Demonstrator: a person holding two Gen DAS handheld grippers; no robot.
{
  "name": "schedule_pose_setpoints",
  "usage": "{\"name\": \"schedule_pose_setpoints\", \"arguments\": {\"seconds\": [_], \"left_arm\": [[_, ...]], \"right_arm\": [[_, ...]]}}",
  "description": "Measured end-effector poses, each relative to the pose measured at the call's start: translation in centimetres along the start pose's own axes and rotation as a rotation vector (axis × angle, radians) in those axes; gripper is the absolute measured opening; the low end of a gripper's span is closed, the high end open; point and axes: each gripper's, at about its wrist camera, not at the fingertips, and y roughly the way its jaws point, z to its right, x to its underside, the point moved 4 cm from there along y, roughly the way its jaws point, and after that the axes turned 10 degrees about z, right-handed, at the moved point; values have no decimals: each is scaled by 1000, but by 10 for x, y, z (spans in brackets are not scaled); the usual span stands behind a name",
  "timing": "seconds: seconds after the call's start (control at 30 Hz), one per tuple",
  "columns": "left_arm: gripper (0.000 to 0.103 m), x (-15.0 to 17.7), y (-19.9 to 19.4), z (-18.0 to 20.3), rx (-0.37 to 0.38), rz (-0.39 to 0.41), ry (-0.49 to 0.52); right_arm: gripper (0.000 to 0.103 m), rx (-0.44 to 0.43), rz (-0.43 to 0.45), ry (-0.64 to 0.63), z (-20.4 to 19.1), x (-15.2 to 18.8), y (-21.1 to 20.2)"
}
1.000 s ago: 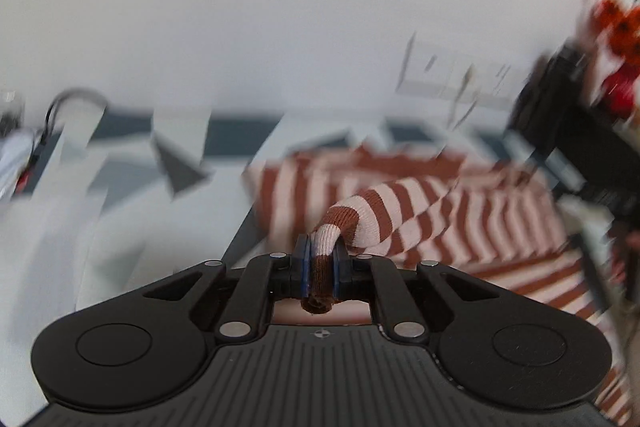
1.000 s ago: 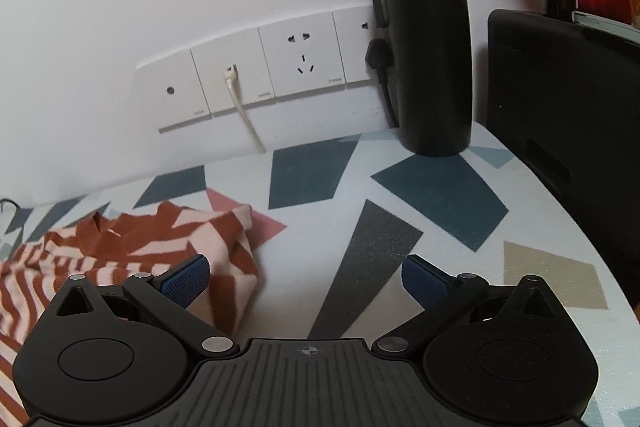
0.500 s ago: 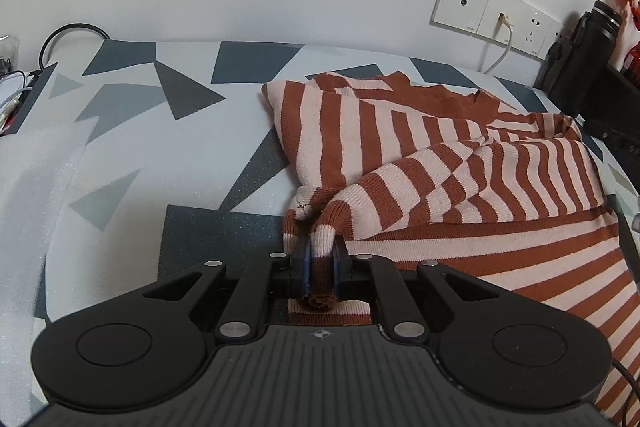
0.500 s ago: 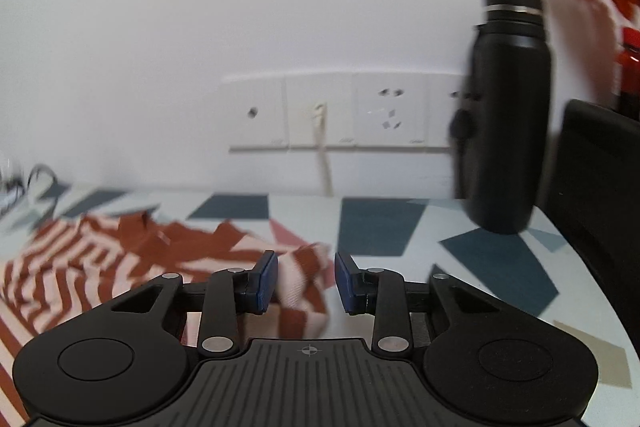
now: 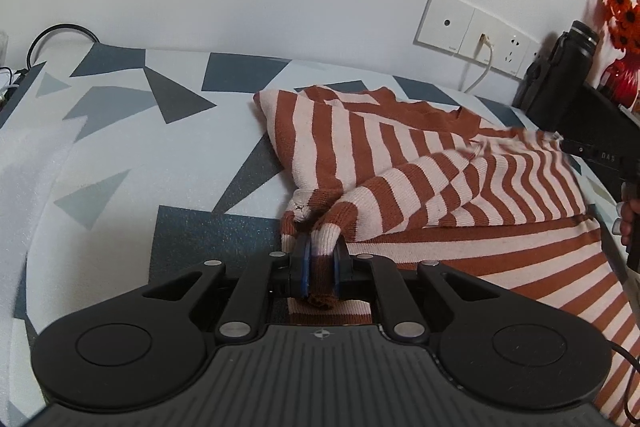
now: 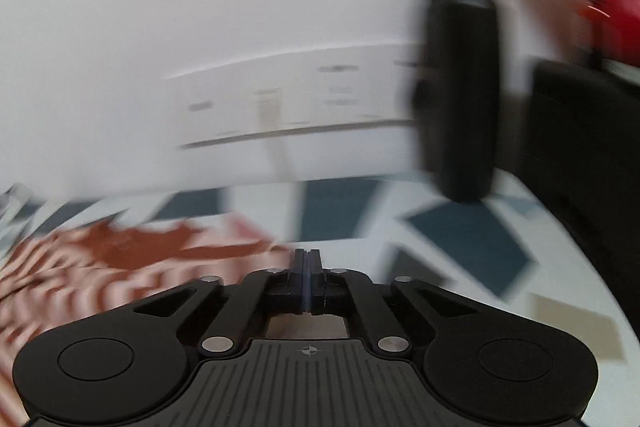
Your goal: Fold clothes
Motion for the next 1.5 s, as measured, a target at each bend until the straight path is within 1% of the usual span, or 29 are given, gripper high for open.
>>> {"name": "schedule_pose_setpoints", "arguments": {"seconds": [0.03, 0.1, 0.17, 0.23, 0.27, 0.37, 0.4, 0.47, 0.5, 0.53, 0.6, 0.73, 0.8, 0.9, 1.03, 1.1, 1.17, 1.3, 1.33, 1.37, 1.4, 1.47, 1.5], "left_arm": [[11, 0, 0, 0, 2, 3, 2], [11, 1, 0, 1, 3, 7, 12], [11, 1, 0, 4, 0, 9, 29], [11, 2, 0, 5, -2, 13, 38], [11, 1, 0, 4, 0, 13, 30], [11, 1, 0, 2, 5, 13, 9], [11, 1, 0, 2, 6, 13, 2], [11, 1, 0, 2, 5, 16, 5], [11, 1, 0, 3, 5, 17, 7], [11, 2, 0, 3, 4, 18, 9], [11, 2, 0, 2, 6, 19, 4], [11, -1, -1, 7, 27, 10, 6], [12, -4, -2, 12, 49, 12, 16], [12, -13, -4, 21, 67, 37, 26], [12, -34, -1, 27, 82, 73, 28], [12, -46, 5, 28, 74, 90, 33], [12, -55, 16, 24, 69, 88, 20], [12, -55, 47, 15, 43, 23, 27], [13, -54, 54, 14, 38, 3, 31], [15, -53, 58, 11, 33, -7, 27], [18, -52, 61, 9, 28, -18, 24], [22, -53, 60, 5, 29, -18, 14], [27, -52, 58, 6, 23, -19, 36]], "right_arm": [[0, 36, 0, 13, 8, 0, 0], [1, -8, 15, 50, 10, -2, -3], [10, -53, 30, 82, 11, -4, -6], [31, -110, 42, 18, -9, -5, -5], [31, -137, 45, -15, -19, -5, -5], [31, -161, -13, -138, -46, 8, 9], [31, -152, -38, -182, -55, 13, 17], [28, -139, -76, -266, -68, 22, 24], [19, -134, -72, -284, -72, 23, 22], [11, -133, -74, -280, -72, 23, 20], [8, -128, -72, -244, -68, 20, 16], [6, -98, -14, -104, -45, 7, 8], [6, -89, 5, -53, -35, 3, 6], [6, -80, 24, -8, -26, 1, 6], [5, -56, 74, -3, -23, -4, 7], [5, -42, 69, -2, -21, -2, 12], [5, -24, 50, -16, -19, 3, 18], [6, -25, 28, 9, -14, 6, 24], [10, -22, 19, 17, -12, 6, 25], [15, -11, 14, 22, -11, 7, 25], [24, -3, 12, 18, -11, 7, 24], [26, -12, 2, 10, -14, 5, 20], [31, -21, -1, 13, -15, 4, 17]]}}
